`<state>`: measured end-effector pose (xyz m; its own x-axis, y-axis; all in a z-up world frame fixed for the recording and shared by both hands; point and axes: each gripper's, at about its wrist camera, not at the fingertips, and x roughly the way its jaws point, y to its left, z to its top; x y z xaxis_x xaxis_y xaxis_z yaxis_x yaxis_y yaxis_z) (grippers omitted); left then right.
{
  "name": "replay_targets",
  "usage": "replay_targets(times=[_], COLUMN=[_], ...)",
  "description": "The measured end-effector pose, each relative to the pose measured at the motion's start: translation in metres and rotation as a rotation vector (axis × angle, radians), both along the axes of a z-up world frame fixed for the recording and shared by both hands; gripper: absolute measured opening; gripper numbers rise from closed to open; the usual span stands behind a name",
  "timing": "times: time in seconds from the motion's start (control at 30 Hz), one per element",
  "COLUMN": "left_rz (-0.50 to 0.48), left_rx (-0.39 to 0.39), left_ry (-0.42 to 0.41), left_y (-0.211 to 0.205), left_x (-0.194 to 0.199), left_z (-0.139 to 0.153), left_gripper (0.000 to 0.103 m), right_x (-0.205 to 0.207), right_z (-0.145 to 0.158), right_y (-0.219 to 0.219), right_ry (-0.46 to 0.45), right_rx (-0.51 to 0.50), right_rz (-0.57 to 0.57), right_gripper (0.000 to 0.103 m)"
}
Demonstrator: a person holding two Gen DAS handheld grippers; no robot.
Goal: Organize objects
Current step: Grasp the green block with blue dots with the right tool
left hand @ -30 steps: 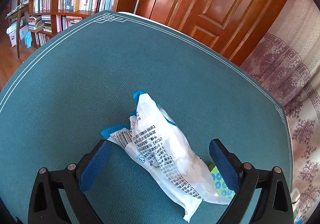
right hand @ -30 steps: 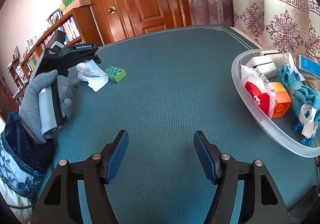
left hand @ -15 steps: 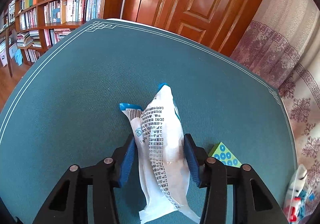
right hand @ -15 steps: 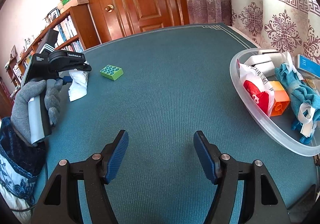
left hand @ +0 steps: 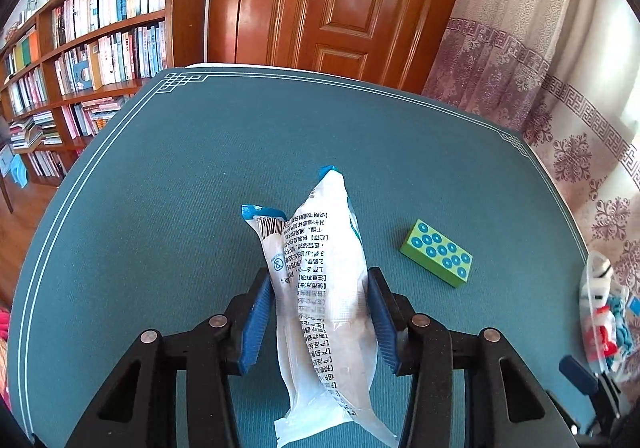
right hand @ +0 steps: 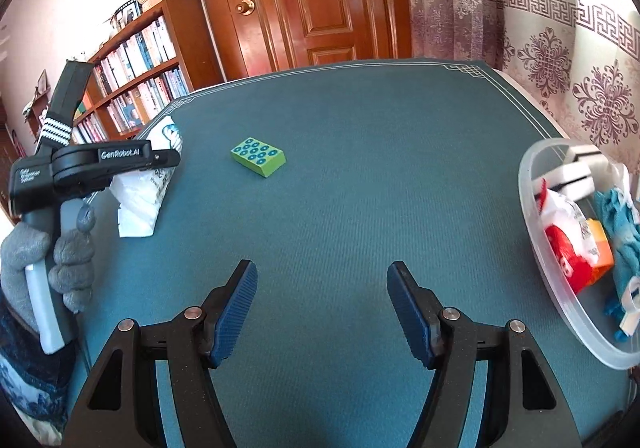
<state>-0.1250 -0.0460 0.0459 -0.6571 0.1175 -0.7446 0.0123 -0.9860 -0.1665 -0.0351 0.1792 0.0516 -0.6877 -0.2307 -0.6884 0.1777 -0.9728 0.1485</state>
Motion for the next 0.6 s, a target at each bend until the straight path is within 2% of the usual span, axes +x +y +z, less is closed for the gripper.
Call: replay_targets(times=[0.13, 0.33, 0.47, 0.6], left_rz=[0.009, 0.063, 0.108, 0.169], left_rx=[-0.035, -0.012, 0.007, -0.006], left_ry=[0.021, 0.025, 0.015, 0.012], left_y=[-0.001, -0.017, -0.031, -0.041], left_x=[0.01, 0.013, 0.012, 0.012], left_z=[0.003, 0.001, -0.002, -0.003], left_gripper=[0.049, 0.049, 0.049, 0.049], right_x=[-0.034, -0.084, -0.106, -0.121], right_z=[-0.002, -0.01, -0.014, -0.015], right_y=[-0.018, -0.044, -0.059, -0.073], right_ry=[-0.046, -0.127, -0.123, -0.115], right_rx=[-0.049, -0.162, -0.159, -0.159], right_rz=[0.032, 0.08, 0.07, 0.067], right_gripper=[0.069, 0.069, 0.069, 0.07])
